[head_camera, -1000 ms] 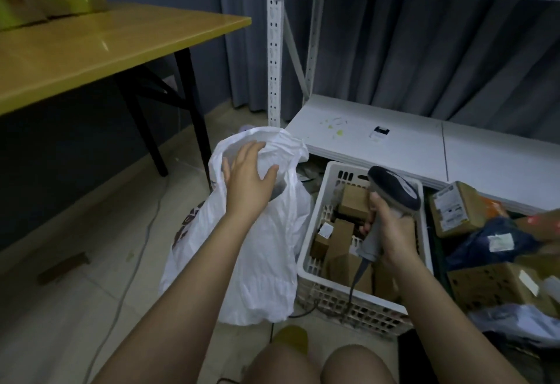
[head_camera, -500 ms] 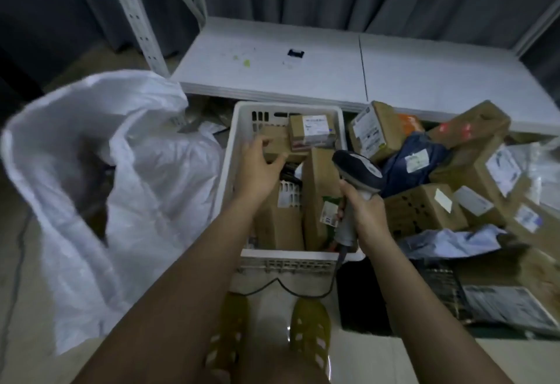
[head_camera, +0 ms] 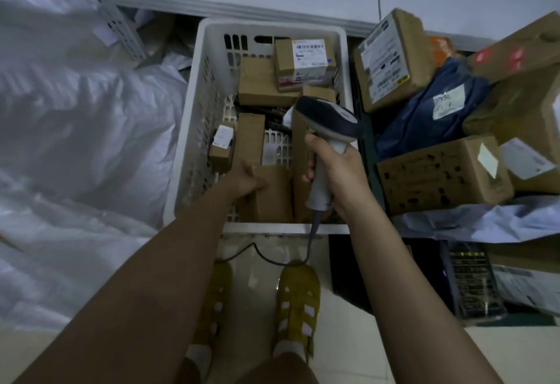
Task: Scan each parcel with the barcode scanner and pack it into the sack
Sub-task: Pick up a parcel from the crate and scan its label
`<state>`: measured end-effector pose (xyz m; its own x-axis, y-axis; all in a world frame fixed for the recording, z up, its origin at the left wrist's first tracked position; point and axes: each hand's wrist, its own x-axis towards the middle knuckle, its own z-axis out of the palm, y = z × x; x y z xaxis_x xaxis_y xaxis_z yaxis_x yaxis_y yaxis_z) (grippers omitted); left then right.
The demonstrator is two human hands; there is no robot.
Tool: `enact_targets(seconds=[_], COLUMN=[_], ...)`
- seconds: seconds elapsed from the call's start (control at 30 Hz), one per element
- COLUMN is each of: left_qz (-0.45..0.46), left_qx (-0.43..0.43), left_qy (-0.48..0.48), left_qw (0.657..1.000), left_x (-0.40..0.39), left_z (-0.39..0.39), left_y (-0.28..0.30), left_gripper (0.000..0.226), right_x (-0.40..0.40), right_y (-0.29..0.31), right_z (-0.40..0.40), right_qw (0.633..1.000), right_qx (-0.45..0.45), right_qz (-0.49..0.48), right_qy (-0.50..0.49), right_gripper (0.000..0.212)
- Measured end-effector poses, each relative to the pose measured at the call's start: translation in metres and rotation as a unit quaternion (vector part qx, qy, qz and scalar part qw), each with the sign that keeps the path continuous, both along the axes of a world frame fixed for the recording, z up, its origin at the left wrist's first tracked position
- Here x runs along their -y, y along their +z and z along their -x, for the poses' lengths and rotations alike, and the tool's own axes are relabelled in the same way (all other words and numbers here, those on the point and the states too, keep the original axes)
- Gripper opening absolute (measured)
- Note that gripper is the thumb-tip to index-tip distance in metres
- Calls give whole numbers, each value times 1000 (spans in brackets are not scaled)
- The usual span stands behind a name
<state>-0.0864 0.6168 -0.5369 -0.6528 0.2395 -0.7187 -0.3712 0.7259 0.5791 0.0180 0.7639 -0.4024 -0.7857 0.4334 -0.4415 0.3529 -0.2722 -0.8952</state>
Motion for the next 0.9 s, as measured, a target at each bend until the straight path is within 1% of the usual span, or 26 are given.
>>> enact_targets(seconds=[0.03,0.07,0.13,0.17,0.23,0.3,0.33,0.5,0.6,0.63,0.67,0.7,0.73,0.77,0.8,0.83,0.87,0.9], left_qz=[6,4,-22,-35,-48,-43,-47,-43,-81,-94,-116,-137,-160,-177,-190,-194,-197,-199], left_qx=[-3,-4,-16,-30,-61,-87,-104,-170,-234,-246,-257,-262,-272,-283,-298,-321,-345,-367], left_qy=[0,-2,0,5,-2,-21,-35,-48,33,61,79,90,93,91,74,50,25,8], left_qw=[1000,1000,1000,999,997,995,993,983,968,963,956,951,944,938,933,926,917,908], left_x=[-1,0,0,1,2,5,6,23,27,28,29,30,31,35,39,44,51,57], left_z=[-2,-3,-7,-10,-19,-34,-42,-61,-57,-54,-50,-48,-48,-49,-51,-56,-63,-70], left_y=[5,7,17,22,34,42,43,60,84,98,112,129,144,160,173,189,203,215], left_gripper=[38,34,59,60,40,34,33,44,60,68,80,95,109,118,121,116,107,100], right_x=[2,3,6,7,9,12,13,19,24,28,32,36,40,44,48,52,54,54], right_y=[2,3,8,12,21,31,35,46,41,41,42,45,48,56,63,69,81,90], right_z=[0,-1,-5,-8,-14,-24,-28,-49,-54,-54,-53,-51,-49,-46,-43,-39,-37,-37], right_qw=[1000,1000,1000,1000,1000,1000,1000,1000,1000,999,999,998,997,995,992,988,984,983], right_qx=[2,2,5,5,5,4,2,1,11,17,21,19,14,6,-6,-17,-30,-44], right_qz=[4,8,19,24,26,24,26,7,5,2,-1,-3,-2,0,-8,-22,-30,-25], right_qy=[-3,-3,-5,-6,-9,-12,-16,-23,-29,-34,-44,-59,-79,-103,-127,-153,-173,-179], right_gripper=[15,15,15,17,18,18,18,22,18,16,13,15,25,40,54,62,63,58])
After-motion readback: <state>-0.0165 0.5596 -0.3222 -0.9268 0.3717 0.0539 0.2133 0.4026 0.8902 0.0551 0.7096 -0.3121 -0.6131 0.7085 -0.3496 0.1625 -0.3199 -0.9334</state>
